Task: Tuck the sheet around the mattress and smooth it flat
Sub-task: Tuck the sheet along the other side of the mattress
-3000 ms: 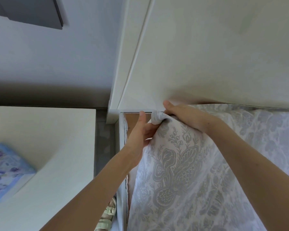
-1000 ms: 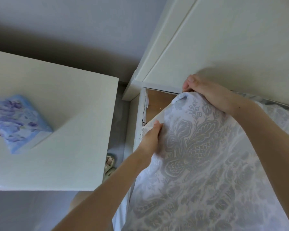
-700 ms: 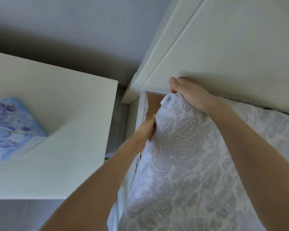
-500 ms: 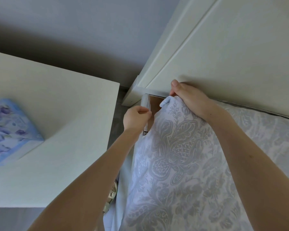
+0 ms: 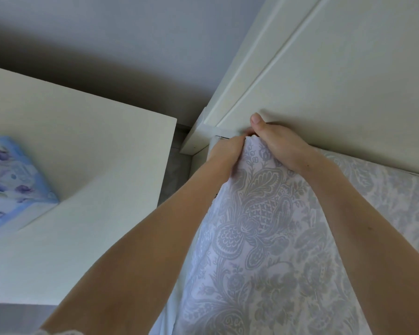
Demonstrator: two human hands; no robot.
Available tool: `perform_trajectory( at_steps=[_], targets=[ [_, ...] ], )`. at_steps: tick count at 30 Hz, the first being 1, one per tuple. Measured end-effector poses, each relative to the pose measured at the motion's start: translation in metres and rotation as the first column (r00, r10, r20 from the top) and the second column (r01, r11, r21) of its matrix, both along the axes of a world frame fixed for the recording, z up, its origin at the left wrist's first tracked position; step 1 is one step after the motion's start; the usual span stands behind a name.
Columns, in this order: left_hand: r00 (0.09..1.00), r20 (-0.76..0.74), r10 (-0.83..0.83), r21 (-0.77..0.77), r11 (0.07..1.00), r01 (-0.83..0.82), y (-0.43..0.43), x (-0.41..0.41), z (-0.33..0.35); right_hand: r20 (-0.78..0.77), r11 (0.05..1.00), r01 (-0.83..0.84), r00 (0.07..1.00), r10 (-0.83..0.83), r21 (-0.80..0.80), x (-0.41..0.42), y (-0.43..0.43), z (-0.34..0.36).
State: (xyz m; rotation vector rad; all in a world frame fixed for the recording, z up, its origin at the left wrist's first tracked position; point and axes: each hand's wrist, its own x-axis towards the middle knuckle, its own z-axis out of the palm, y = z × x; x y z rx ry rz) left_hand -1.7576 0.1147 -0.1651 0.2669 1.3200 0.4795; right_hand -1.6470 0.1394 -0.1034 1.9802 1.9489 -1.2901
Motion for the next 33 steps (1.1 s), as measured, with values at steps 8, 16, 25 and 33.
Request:
perform_trajectory(
  at_steps=[8, 16, 25, 33],
  targets=[
    [0.997, 0.018, 0.069, -0.126, 0.990, -0.066, 0.006, -0.005, -0.024, -0.057, 0.789, 0.153, 0.987, -0.149, 0.595, -0.001, -0.050, -0.019],
    [0.944, 0.176, 0.280, -0.293, 0.930, -0.221, 0.008, -0.044, -0.046, -0.162, 0.740, 0.222, 0.975, -0.153, 0.635, -0.003, -0.043, -0.078],
    [0.922, -0.386, 0.019, 0.361, 0.923, 0.132, -0.017, -0.041, -0.014, -0.214, 0.779, 0.275, 0.959, -0.184, 0.563, -0.001, -0.043, -0.076],
    [0.689, -0.721, 0.078, 0.687, 0.207, 0.696, -0.040, 0.030, 0.028, -0.490, 0.539, 0.751, 0.658, -0.571, 0.380, 0.062, -0.083, -0.010]
  ],
)
